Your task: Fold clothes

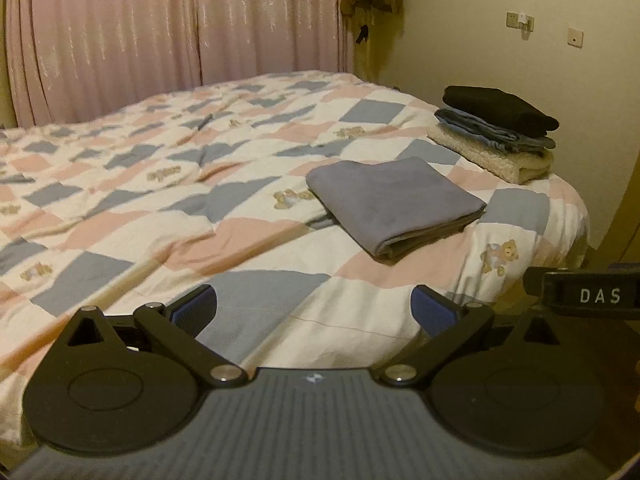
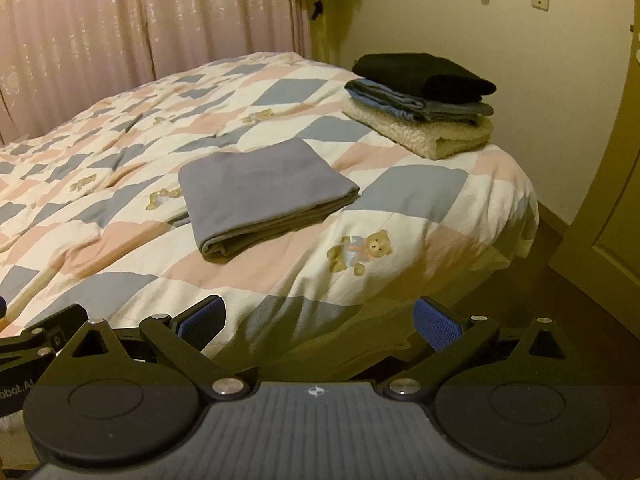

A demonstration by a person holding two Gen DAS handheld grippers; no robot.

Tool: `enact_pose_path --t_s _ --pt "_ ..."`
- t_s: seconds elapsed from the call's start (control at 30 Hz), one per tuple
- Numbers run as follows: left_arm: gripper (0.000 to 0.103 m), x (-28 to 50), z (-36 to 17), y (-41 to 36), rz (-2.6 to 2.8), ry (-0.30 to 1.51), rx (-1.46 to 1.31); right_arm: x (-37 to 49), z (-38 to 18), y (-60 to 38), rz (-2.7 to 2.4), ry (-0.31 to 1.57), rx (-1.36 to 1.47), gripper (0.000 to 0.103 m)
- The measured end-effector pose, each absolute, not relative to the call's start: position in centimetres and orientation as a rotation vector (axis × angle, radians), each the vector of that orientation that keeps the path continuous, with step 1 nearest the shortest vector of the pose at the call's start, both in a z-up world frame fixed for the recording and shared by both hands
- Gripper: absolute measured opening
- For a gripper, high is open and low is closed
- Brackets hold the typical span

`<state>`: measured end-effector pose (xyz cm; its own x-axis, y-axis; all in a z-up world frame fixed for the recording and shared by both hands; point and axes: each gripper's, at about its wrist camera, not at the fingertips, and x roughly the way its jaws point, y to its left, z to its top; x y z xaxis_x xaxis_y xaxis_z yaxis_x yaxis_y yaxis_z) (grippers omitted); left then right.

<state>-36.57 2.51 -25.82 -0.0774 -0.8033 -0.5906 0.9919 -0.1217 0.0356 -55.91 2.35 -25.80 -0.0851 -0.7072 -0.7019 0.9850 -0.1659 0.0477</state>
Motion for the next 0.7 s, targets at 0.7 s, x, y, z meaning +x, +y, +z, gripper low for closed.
enact_pose_path --t_s 0.7 --pt "0.102 -37.2 -26.4 3.2 -1.628 0.433 0.607 -56.4 -27.3 2.7 -1.616 0.547 0.728 0.103"
